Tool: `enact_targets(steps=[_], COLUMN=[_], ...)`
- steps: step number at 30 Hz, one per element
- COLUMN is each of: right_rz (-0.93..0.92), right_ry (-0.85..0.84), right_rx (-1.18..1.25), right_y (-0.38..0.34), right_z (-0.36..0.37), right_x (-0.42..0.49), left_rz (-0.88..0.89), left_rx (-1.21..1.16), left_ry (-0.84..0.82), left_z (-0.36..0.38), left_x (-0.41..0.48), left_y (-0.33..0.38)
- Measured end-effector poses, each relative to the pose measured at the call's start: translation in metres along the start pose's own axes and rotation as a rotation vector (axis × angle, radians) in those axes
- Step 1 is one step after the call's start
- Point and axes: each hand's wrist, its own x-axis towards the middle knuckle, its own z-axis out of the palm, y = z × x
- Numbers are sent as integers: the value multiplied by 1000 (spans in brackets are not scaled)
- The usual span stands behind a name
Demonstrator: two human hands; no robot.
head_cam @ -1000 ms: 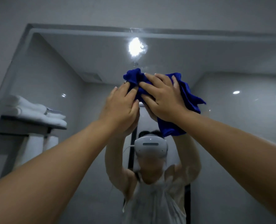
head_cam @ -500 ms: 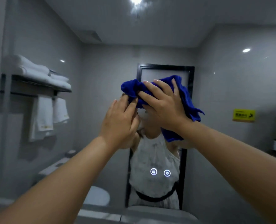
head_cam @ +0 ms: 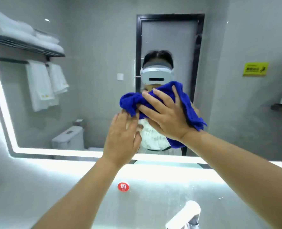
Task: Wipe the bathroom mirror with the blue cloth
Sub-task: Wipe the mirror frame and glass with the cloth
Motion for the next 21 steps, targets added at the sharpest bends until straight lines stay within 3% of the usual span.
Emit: enact_targets(steps=[6,13,21], right_rz=[-155,-159,-345], right_ry=[-107,-110,-175], right_rx=[-23,-22,-24], right_y=[-41,-46,-24], right_z=[-1,-2,-16], right_x=[-74,-84,-103], left_rz=[-111,-251,-297], left_rx=[94,141,184], left_ry=[-178,-330,-422], left_z=[18,15,19], left_x=[-96,-101,-106], left_y=[25,46,80])
